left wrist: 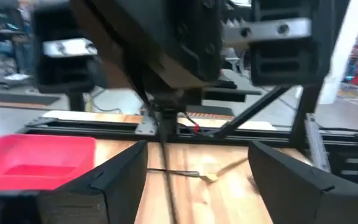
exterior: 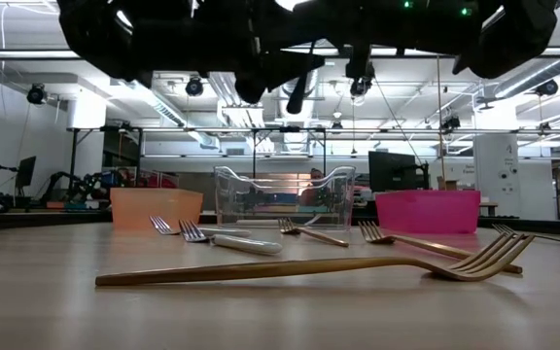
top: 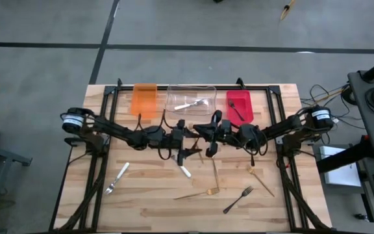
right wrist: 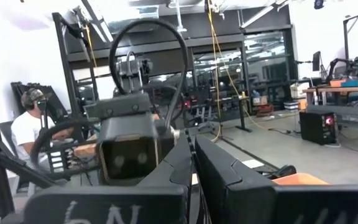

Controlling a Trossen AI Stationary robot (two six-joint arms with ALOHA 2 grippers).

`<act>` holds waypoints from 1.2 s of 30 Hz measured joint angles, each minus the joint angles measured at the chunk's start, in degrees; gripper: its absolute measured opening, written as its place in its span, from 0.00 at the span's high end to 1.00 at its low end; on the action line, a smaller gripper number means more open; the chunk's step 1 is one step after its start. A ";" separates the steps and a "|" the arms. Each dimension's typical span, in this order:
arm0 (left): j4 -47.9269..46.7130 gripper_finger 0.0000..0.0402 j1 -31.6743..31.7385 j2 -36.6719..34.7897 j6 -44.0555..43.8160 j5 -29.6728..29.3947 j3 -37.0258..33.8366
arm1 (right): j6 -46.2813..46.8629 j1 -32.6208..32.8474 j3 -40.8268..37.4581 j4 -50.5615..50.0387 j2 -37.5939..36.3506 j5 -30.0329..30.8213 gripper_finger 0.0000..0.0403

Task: Sort silverware by color (type)
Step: Put the black fork into the orange bin

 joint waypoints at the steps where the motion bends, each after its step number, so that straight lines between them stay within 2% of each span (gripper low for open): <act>1: -0.04 0.38 0.00 0.41 -0.48 0.05 0.14 | 0.00 0.00 0.00 0.04 -0.03 -0.02 0.98; 4: -0.34 0.49 0.00 0.95 -1.35 0.07 0.02 | 0.00 0.00 -0.04 -0.32 -0.09 -0.03 0.98; 6: -0.32 0.64 0.00 0.95 -1.74 0.03 -0.23 | 0.00 0.00 -0.07 -0.45 -0.16 -0.03 0.98; 8: -0.52 0.86 0.00 0.95 -1.93 0.02 -0.23 | -0.08 0.00 -0.07 -0.60 -0.20 -0.01 0.98; 9: -0.57 0.92 0.02 0.87 -2.08 0.00 -0.23 | -0.22 0.00 -0.07 -0.71 -0.20 0.01 0.98; 10: -0.67 0.95 0.07 0.85 -2.33 -0.34 -0.23 | -0.38 0.00 -0.07 -0.82 -0.20 -0.08 0.98; 14: -0.89 0.99 0.15 0.83 -2.65 -2.15 -0.26 | -0.52 0.04 -0.07 -0.79 -0.24 -0.25 0.98; 22: -4.65 1.00 0.23 0.53 -3.08 -3.28 -0.35 | -1.05 0.01 -0.15 -2.06 -1.15 0.18 0.94; 31: -6.97 1.00 0.31 -0.27 -6.49 -3.25 -4.04 | 1.07 -0.20 -0.15 -11.09 -6.56 1.41 0.69; 36: -6.89 1.00 0.31 -2.83 -6.14 -3.01 -6.19 | 1.83 -0.20 -0.15 -22.80 -12.29 2.20 0.58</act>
